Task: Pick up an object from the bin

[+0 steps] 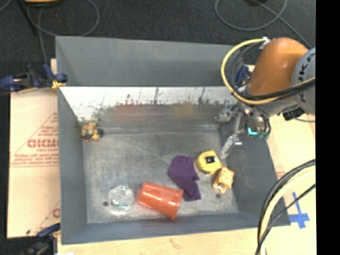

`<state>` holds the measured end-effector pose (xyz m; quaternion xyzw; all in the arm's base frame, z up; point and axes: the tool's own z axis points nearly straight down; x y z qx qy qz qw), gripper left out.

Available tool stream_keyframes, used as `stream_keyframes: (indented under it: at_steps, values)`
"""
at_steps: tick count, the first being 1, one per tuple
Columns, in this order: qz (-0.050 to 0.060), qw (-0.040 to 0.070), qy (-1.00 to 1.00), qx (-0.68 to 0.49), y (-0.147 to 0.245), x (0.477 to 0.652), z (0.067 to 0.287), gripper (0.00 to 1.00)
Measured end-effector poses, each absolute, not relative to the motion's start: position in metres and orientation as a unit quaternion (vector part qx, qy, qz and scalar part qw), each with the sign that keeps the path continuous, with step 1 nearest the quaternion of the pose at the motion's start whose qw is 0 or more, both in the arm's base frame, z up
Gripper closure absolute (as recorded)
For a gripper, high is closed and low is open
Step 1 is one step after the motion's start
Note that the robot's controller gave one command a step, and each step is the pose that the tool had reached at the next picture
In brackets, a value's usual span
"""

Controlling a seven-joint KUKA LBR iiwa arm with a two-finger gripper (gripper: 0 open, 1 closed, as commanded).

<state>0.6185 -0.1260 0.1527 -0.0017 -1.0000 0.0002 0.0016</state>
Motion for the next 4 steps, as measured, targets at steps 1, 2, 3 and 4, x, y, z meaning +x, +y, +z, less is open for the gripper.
stream_keyframes:
  at_steps: [1,2,3,4]
  values:
    - [0.001,-0.002,-1.0,-0.001,-0.126,0.621,0.157,0.0]
    - [0.003,-0.006,-1.0,0.025,-0.112,0.615,0.142,0.0]
    - [0.0,-0.004,-0.991,0.133,-0.088,0.583,0.087,0.0]
    - [0.001,-0.004,-0.99,0.14,-0.088,0.581,0.082,1.0]
